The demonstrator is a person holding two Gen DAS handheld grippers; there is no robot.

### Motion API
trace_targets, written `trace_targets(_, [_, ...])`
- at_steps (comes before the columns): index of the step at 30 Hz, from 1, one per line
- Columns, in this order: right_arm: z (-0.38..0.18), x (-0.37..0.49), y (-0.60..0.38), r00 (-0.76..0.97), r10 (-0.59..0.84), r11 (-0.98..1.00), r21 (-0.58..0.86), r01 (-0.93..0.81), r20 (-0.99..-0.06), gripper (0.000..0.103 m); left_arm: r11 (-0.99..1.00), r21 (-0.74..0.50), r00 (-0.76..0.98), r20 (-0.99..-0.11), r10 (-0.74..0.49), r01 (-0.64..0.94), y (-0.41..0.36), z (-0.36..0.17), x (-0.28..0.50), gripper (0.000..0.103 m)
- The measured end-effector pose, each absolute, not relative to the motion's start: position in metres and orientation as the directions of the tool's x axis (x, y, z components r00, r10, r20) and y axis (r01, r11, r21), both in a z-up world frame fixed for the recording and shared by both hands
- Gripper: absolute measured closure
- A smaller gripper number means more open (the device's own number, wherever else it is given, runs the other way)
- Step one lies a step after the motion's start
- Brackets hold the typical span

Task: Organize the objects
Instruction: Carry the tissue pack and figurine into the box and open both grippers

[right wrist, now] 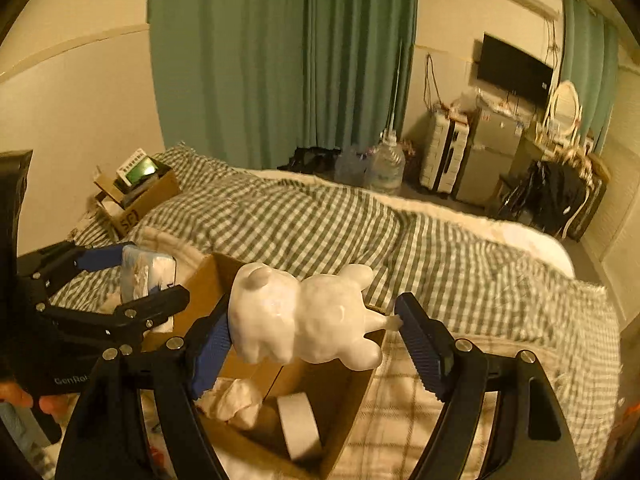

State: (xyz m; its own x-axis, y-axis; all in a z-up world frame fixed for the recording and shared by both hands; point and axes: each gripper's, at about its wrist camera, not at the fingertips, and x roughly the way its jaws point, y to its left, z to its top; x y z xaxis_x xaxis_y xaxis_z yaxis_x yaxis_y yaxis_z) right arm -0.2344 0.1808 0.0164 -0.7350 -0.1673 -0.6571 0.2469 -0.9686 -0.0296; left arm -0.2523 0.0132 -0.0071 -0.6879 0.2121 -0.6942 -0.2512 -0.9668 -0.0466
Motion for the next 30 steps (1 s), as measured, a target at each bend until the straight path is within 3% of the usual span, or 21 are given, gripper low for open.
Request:
trace_targets(7, [-0.038,-0.270,0.188,-0.686,-0.175,-0.968,-0.003,0.250,-0.707,0.025,-0.964,0.001,-0.661,-0.728,0.182,-0.266,0.031,-0.055,-0.276,0.024])
trace_targets(15, [-0.059,-0.276,0.191,-0.681,-0.209,-0.965,0.034,0.261,-0.702,0.024,-0.956,0.063,-0.679,-0.718,0.155,-0.286,0.044,-0.074,-0.275,0.020])
trace_targets(16, [-0.056,-0.277,0.193,-0.681,-0.230,-0.963,0.062,0.262,-0.695,0.021,-0.955,0.063,-0.675,-0.721,0.158,-0.291,0.045,-0.073,-0.275,0.019])
trace_targets(17, [-0.053,-0.277,0.195,-0.677,-0.241,-0.962,0.081,0.260,-0.696,0.010,-0.954,0.066,-0.676,-0.720,0.158,-0.293,0.046,-0.070,-0.273,0.012])
trace_targets(18, [-0.046,-0.275,0.196,-0.680,-0.241,-0.964,0.090,0.250,-0.692,0.006,-0.954,0.074,-0.682,-0.715,0.151,-0.289,0.045,-0.065,-0.270,0.001])
trace_targets(22, [-0.008,-0.252,0.194,-0.740,-0.190,-0.973,0.022,0.230,-0.645,0.003,-0.957,0.095,-0.718,-0.682,0.138,-0.274,0.041,-0.036,-0.251,0.000])
trace_targets(30, [0.077,-0.171,0.190,-0.798,-0.131,-0.974,-0.074,0.215,-0.588,0.002,-0.968,0.025,-0.765,-0.618,0.182,-0.250,0.011,0.044,-0.186,0.000])
